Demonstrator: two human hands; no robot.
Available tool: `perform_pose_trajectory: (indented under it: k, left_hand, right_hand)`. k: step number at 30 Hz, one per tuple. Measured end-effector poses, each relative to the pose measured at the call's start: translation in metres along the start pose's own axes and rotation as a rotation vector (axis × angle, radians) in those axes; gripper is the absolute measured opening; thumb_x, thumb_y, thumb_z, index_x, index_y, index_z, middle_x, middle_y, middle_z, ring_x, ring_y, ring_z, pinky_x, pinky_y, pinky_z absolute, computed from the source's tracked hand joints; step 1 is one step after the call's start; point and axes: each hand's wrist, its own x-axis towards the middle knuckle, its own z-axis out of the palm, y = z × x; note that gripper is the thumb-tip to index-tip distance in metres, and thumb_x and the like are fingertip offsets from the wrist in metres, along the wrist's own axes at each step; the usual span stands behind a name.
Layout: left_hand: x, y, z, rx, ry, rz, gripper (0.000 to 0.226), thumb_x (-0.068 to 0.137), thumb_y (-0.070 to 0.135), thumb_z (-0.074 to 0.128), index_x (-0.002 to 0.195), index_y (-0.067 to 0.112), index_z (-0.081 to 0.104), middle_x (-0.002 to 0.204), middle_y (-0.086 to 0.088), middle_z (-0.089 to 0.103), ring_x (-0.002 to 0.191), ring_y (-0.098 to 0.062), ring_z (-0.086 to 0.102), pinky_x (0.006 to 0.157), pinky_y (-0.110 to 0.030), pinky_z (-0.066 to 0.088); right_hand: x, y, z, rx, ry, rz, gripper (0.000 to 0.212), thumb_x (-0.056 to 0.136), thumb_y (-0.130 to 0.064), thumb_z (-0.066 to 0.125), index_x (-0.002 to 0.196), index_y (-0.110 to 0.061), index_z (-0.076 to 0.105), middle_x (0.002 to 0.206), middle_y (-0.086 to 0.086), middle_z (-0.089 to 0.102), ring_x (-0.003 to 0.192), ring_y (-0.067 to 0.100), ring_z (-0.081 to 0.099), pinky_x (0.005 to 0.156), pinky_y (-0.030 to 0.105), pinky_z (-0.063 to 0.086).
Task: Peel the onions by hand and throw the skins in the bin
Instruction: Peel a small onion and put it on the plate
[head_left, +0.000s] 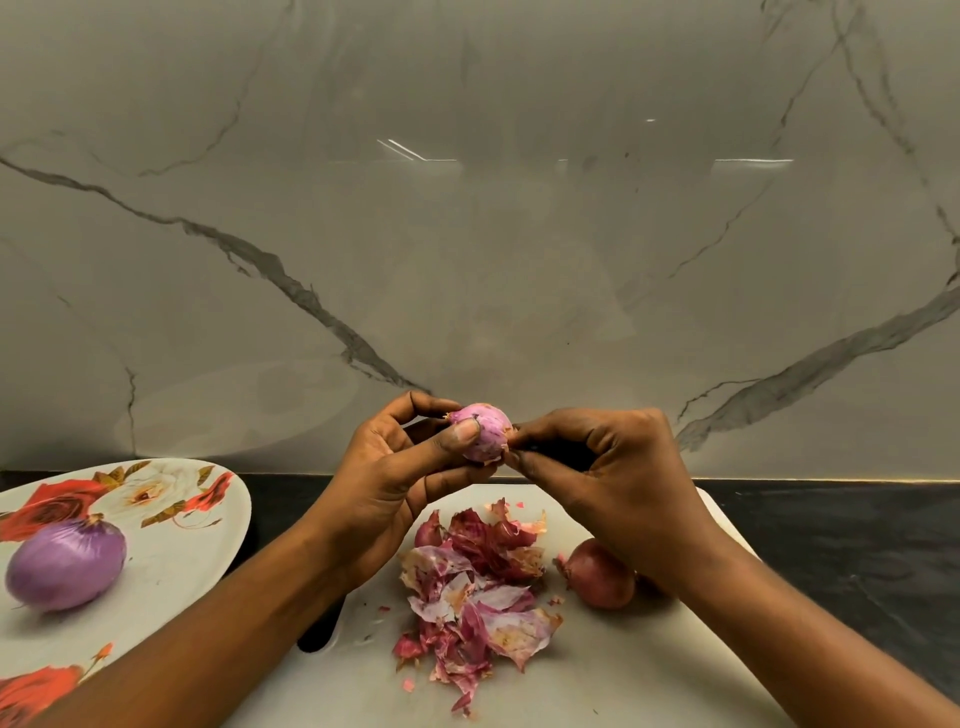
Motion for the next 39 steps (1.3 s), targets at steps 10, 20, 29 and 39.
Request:
perform_pose_trajectory:
  k: [10,20,29,39]
  left_hand:
    - [0.001,0.000,-0.001,-0.007,0.002,0.000,0.041,0.083,0.011,0.076,0.119,0.004,0.058,0.124,-0.026,0.071,0.105,-0.042,0.075,0.081,-0.036,0.066]
    - [0.001,0.002,-0.002,-0.009,-0.015,0.026,0.061,0.070,0.020,0.085,0.122,0.003,0.058,0.123,-0.024,0.072,0.106,-0.041,0.075,0.080,-0.034,0.065]
    - [0.005,-0.002,-0.006,-0.033,0.001,0.021,0.052,0.081,0.009,0.075,0.129,0.005,0.054,0.127,-0.026,0.071,0.111,-0.047,0.072,0.089,-0.041,0.064]
    - [-0.001,-0.003,-0.004,0.047,-0.123,0.011,0.060,0.080,-0.010,0.071,0.136,0.009,0.065,0.132,-0.015,0.071,0.120,-0.036,0.070,0.093,-0.039,0.062]
  right_hand:
    - [0.002,0.001,-0.001,0.099,0.000,0.039,0.025,0.089,-0.012,0.082,0.115,-0.016,0.081,0.102,-0.010,0.081,0.094,0.003,0.077,0.084,0.024,0.063]
    - [0.001,0.000,-0.002,-0.091,0.056,-0.144,0.020,0.089,-0.009,0.083,0.108,-0.017,0.083,0.097,-0.010,0.080,0.088,-0.001,0.075,0.076,0.022,0.063]
    - [0.004,0.003,-0.011,-0.152,-0.022,0.020,0.011,0.092,-0.013,0.080,0.101,-0.019,0.082,0.088,-0.014,0.077,0.082,0.000,0.074,0.072,0.023,0.062]
    - [0.014,-0.008,-0.011,0.607,-0.167,0.666,0.022,0.094,-0.011,0.075,0.114,-0.003,0.075,0.098,0.019,0.080,0.094,0.032,0.080,0.084,0.035,0.066]
